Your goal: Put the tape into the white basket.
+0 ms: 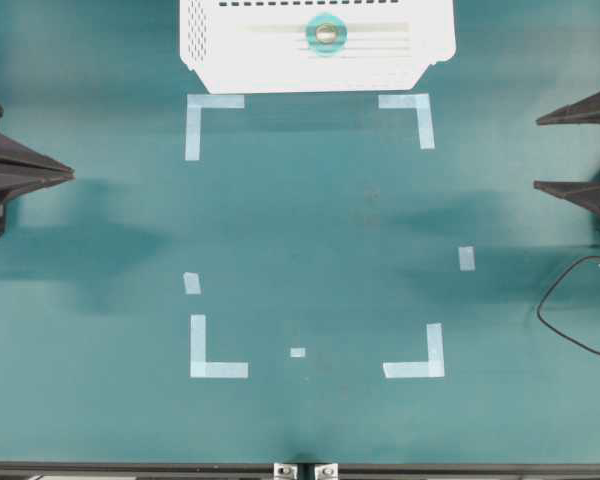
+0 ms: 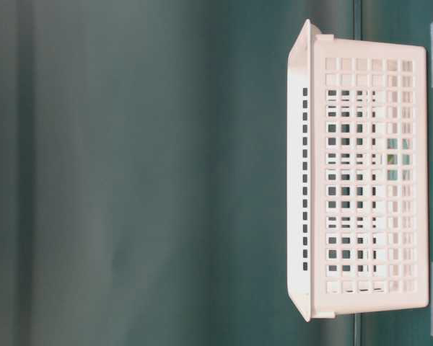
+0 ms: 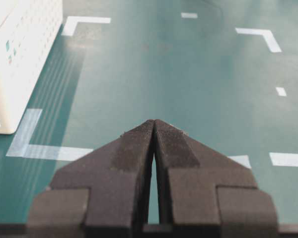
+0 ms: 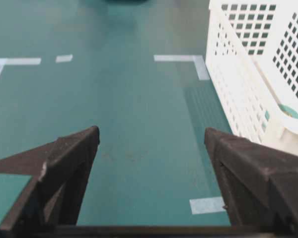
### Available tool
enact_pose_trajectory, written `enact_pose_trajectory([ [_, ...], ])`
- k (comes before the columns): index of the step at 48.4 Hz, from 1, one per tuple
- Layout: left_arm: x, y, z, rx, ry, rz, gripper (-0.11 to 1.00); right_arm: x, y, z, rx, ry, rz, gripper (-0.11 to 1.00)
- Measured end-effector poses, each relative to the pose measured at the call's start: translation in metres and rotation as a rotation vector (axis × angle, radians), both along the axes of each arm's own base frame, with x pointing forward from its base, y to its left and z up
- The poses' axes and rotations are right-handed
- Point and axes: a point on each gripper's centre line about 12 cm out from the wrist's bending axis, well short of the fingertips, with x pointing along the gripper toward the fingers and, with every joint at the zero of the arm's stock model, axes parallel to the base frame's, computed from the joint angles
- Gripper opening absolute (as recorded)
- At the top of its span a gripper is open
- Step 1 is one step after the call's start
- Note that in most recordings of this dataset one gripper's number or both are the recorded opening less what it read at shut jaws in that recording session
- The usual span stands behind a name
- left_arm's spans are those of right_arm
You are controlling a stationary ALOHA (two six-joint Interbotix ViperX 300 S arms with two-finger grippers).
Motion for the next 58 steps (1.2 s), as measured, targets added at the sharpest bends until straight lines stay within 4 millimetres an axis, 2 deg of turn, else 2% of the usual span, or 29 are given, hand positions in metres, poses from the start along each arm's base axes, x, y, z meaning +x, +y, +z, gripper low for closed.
enact_pose_trajectory([
  [10, 0.0, 0.0, 0.0, -0.002, 0.0, 0.0, -0.11, -0.002, 0.0, -0.008, 0.003, 0.021, 0.0, 0.91],
  [27, 0.0, 0.0, 0.0, 0.0, 0.0, 0.0, -0.11, -0.007, 0.0, -0.035, 0.007, 0.118, -0.006, 0.91],
  [45, 0.0, 0.0, 0.0, 0.0, 0.0, 0.001, -0.11, -0.01, 0.0, -0.045, 0.012, 0.16, -0.009, 0.91],
  [58, 0.0, 0.0, 0.0, 0.0, -0.002, 0.002, -0.11, -0.01, 0.0, -0.046, 0.011, 0.162, -0.009, 0.91],
])
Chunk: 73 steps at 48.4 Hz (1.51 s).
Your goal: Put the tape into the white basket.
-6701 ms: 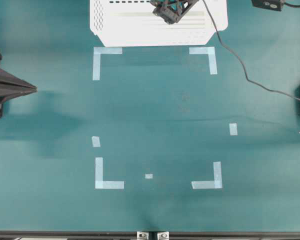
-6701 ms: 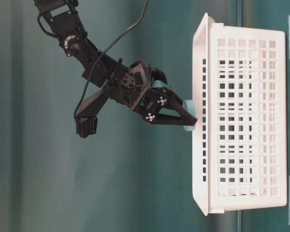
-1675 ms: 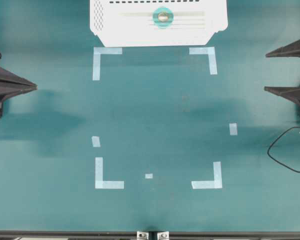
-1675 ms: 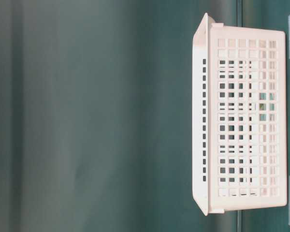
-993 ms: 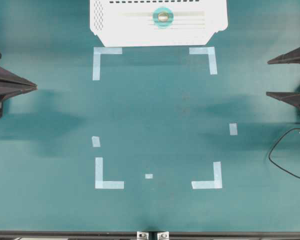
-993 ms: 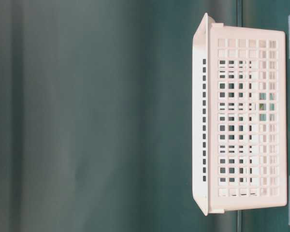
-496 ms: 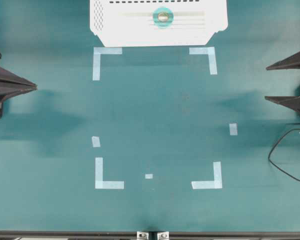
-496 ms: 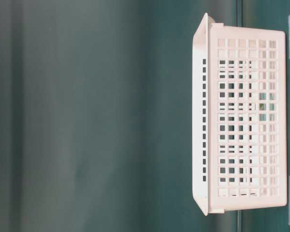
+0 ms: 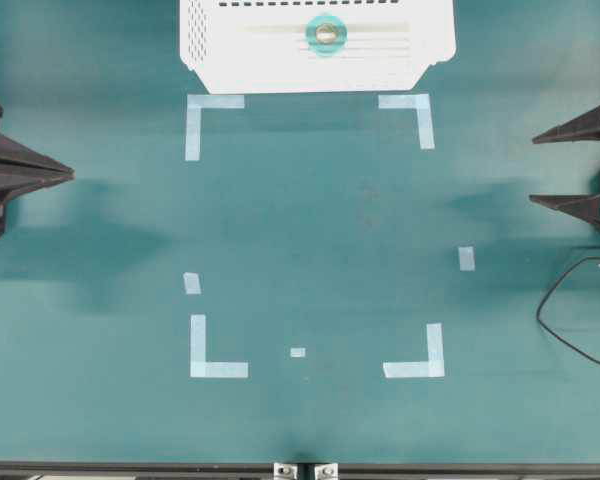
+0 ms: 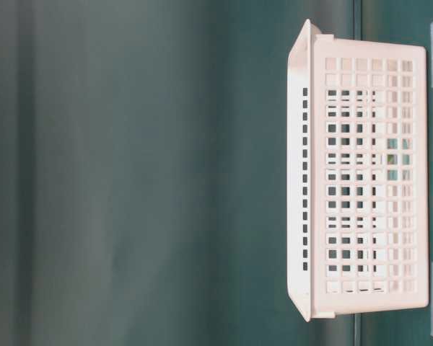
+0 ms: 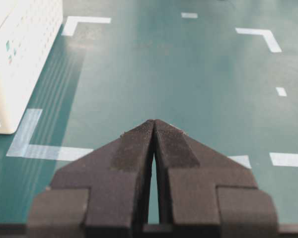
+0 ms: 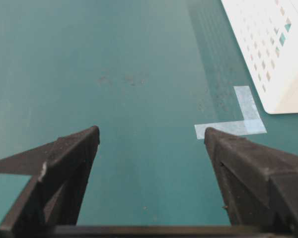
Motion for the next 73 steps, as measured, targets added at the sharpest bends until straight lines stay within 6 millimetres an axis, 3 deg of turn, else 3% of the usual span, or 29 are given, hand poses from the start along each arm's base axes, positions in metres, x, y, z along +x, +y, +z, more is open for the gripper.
enact_pose_trajectory([
  [73, -0.003, 0.006, -0.012, 0.003, 0.039, 0.046, -0.11, -0.001, 0.0, -0.003, 0.009, 0.001, -0.002, 0.91],
])
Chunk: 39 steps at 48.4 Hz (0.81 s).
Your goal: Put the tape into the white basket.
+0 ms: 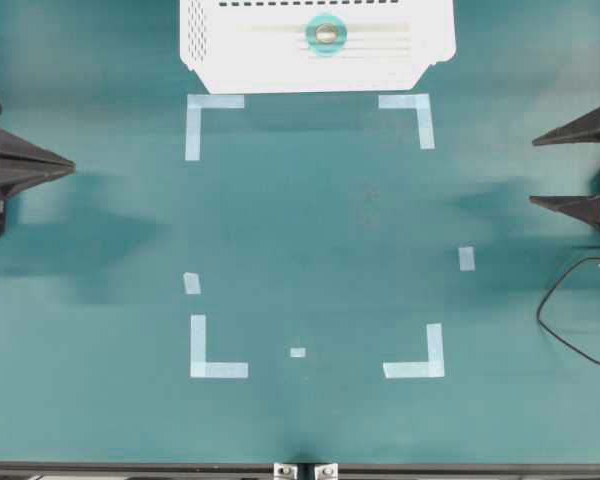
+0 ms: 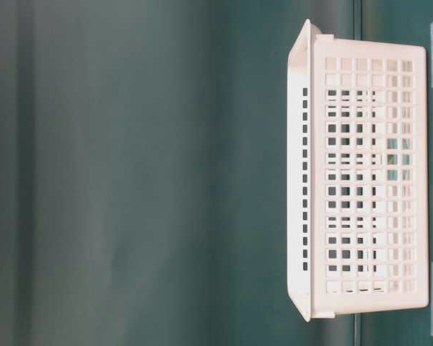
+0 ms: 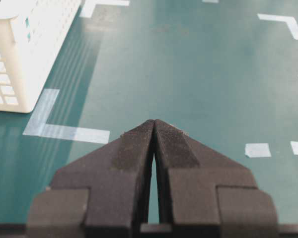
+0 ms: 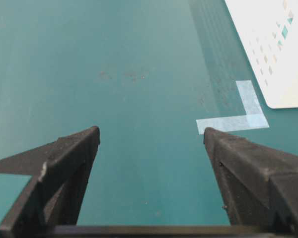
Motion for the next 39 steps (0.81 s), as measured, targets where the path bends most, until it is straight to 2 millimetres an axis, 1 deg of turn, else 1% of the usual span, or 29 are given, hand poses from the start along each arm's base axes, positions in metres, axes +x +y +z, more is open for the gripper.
enact_pose_trajectory([
  [39, -0.0003, -0.0001, -0.0014, -0.001, 0.012, 0.0, -0.11, -0.0002, 0.0, -0.0006, 0.0, 0.002, 0.0, 0.91],
])
